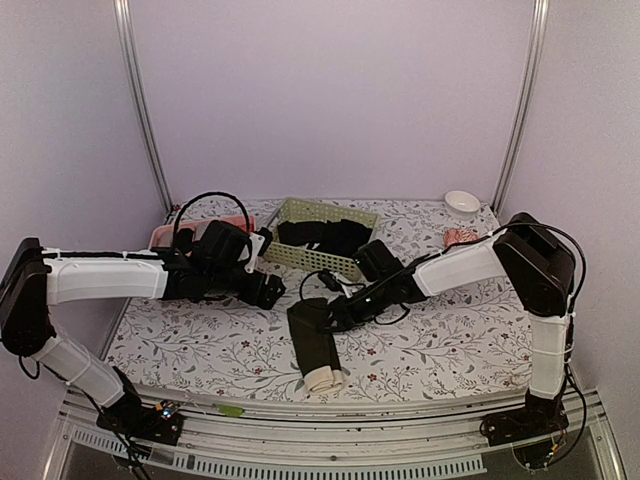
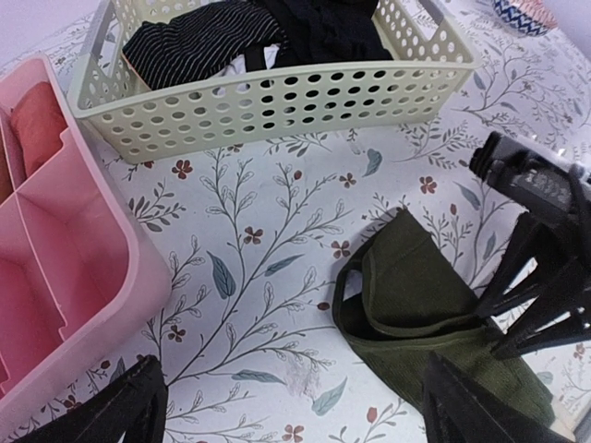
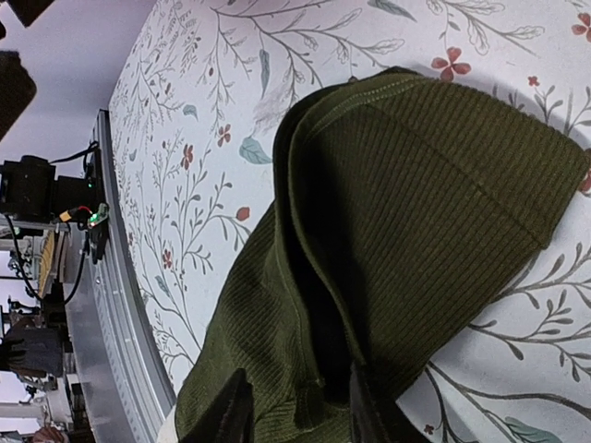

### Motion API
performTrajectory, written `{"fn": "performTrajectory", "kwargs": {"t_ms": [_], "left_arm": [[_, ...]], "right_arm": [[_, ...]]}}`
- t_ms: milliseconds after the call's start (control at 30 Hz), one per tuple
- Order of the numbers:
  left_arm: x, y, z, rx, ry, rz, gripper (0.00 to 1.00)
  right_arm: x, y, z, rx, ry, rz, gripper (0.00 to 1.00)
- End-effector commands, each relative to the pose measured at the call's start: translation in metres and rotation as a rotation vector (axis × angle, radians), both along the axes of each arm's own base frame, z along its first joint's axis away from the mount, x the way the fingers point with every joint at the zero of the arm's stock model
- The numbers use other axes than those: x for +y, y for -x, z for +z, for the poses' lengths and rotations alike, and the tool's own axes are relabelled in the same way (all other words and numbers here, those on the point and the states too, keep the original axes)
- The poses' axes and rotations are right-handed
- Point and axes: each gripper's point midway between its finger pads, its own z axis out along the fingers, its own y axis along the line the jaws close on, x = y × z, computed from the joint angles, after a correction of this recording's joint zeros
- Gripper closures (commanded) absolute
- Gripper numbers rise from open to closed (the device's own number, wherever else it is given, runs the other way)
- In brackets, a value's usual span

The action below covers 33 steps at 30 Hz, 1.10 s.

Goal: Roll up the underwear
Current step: Adjust the underwear at the center of the board.

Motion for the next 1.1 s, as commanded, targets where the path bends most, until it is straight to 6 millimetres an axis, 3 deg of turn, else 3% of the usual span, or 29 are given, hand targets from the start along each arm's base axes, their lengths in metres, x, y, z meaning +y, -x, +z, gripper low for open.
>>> {"fn": "performTrajectory", "kwargs": {"t_ms": [0, 67, 367, 500, 633, 867, 1000, 1067], "left_arm": [[0.003, -0.003, 0.006, -0.026, 0.021, 0.015, 0.04], [0.002, -0.003, 0.007, -0.027, 0.025, 0.015, 0.04], [0.003, -0.004, 0.008, -0.029, 0.022, 0.018, 0.04], [0.003, -0.004, 0.008, -0.032, 0.022, 0.017, 0.04], [0.003, -0.003, 0.006, -0.027, 0.02, 0.018, 0.04], [0.001, -0.004, 0.002, -0.021, 0.023, 0.012, 0.04], [0.001, -0.004, 0.003, -0.023, 0.023, 0.013, 0.04], [0.002, -0.004, 0.003, -0.024, 0.018, 0.014, 0.04]], "right_arm": [[0.007, -0.004, 0.002, -0.016, 0.002, 0.014, 0.55], [0.007, -0.004, 0.004, -0.021, -0.001, 0.015, 0.55], [0.008, -0.003, 0.008, -0.019, -0.002, 0.034, 0.74], [0.004, -0.006, 0.005, -0.032, 0.031, 0.017, 0.66], [-0.004, -0.012, 0.001, -0.063, 0.096, -0.015, 0.64], [0.004, 0.001, 0.004, -0.053, 0.088, 0.04, 0.62], [0.007, 0.004, 0.003, -0.046, 0.081, 0.061, 0.73], [0.006, 0.003, 0.005, -0.051, 0.084, 0.063, 0.82]]}}
